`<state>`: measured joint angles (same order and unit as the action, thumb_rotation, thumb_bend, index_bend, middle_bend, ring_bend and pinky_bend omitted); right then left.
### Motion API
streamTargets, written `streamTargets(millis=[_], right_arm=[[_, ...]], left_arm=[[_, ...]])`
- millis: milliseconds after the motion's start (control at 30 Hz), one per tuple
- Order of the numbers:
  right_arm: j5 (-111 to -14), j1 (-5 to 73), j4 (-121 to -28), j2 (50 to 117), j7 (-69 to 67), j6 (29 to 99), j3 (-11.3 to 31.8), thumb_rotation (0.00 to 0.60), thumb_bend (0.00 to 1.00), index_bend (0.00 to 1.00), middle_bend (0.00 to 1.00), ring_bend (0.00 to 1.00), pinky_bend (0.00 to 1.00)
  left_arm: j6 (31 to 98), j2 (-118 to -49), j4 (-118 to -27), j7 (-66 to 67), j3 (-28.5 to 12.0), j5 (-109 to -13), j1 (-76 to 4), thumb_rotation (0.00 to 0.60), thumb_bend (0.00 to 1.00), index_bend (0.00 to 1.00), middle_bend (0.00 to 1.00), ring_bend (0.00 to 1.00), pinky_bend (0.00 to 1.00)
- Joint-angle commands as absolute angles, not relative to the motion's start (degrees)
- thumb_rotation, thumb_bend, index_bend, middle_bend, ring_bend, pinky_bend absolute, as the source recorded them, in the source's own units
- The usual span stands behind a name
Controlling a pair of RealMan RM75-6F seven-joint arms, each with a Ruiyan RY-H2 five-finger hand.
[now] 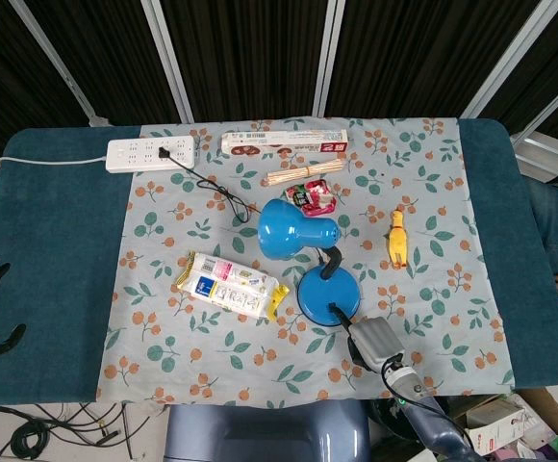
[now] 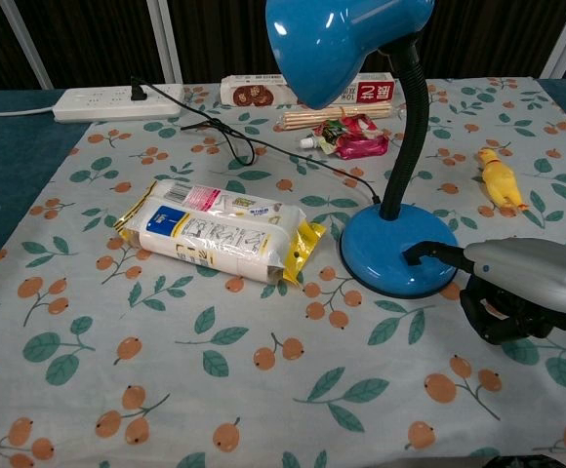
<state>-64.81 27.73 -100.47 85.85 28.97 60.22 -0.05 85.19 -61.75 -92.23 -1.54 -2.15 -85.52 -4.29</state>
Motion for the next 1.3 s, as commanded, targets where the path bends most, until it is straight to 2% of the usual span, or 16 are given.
streamTargets(millis=[33, 1300], right_arm=[[-64.8, 27.8, -100.5, 85.8, 29.0, 60.2, -0.1, 0.600, 0.76, 0.00, 0.81, 0.86, 0.85], [-64.1, 28.0, -100.5, 85.8, 29.2, 60.3, -0.4, 0.600, 0.76, 0.01, 0.81, 0.86, 0.85]], left_arm=[[85.2, -61.8, -92.2, -1.5, -2.1, -85.5, -4.3, 0.600, 0.27, 0.03, 0.00, 0.01, 0.00], [84.9, -61.7, -92.3, -1.1, -2.1, -85.4, -4.3, 0.600, 0.27, 0.03, 0.00, 0.01, 0.00]])
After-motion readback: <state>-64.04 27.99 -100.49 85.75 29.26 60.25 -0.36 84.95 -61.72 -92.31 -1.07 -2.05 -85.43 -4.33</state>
